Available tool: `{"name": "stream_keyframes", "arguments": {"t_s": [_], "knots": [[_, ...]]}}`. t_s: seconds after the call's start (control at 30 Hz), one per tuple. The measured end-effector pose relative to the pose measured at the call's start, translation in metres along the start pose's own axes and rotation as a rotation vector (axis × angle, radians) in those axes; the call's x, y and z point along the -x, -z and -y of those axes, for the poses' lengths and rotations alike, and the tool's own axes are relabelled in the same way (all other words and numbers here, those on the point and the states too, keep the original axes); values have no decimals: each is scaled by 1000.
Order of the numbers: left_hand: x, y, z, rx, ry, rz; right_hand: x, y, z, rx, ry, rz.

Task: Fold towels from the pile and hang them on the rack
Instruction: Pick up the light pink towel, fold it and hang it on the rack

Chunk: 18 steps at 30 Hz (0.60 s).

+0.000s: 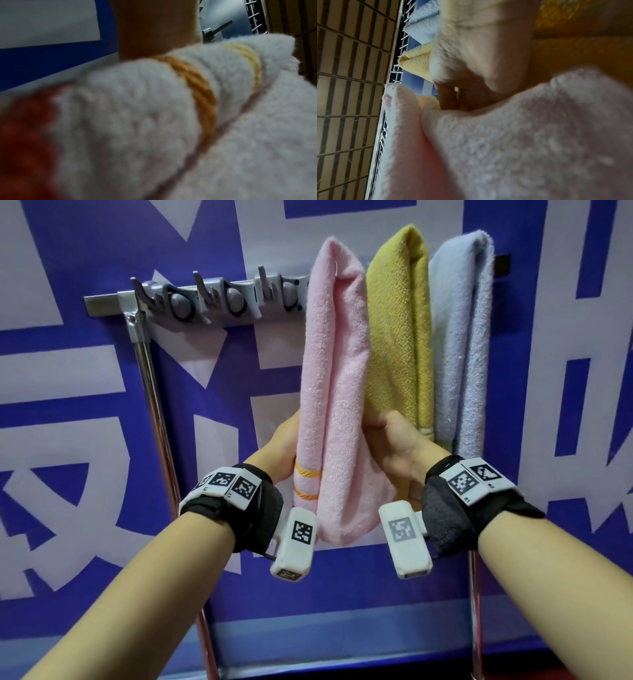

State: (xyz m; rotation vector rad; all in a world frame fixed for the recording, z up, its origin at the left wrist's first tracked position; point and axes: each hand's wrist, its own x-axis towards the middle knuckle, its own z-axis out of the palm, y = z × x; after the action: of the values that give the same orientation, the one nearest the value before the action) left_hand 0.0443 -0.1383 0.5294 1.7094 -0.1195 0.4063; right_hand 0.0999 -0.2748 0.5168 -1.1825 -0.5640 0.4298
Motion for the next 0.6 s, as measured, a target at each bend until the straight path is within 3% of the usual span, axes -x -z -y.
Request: {"name": "stream_keyframes", "arguments": {"t_s": [0.17,0.3,0.43,0.6], "knots": [[-5,4,2,-66,-21,9,-8,2,-9,60,22,-82],[-34,16,29,-94,48,55,-14,14,-12,117,131,-143],[-16,6,26,-169,19,67,-16,25,-13,93,245,-227],[-32,-1,56,-103,100,-103,-22,18,-26,80,242,-276]]}}
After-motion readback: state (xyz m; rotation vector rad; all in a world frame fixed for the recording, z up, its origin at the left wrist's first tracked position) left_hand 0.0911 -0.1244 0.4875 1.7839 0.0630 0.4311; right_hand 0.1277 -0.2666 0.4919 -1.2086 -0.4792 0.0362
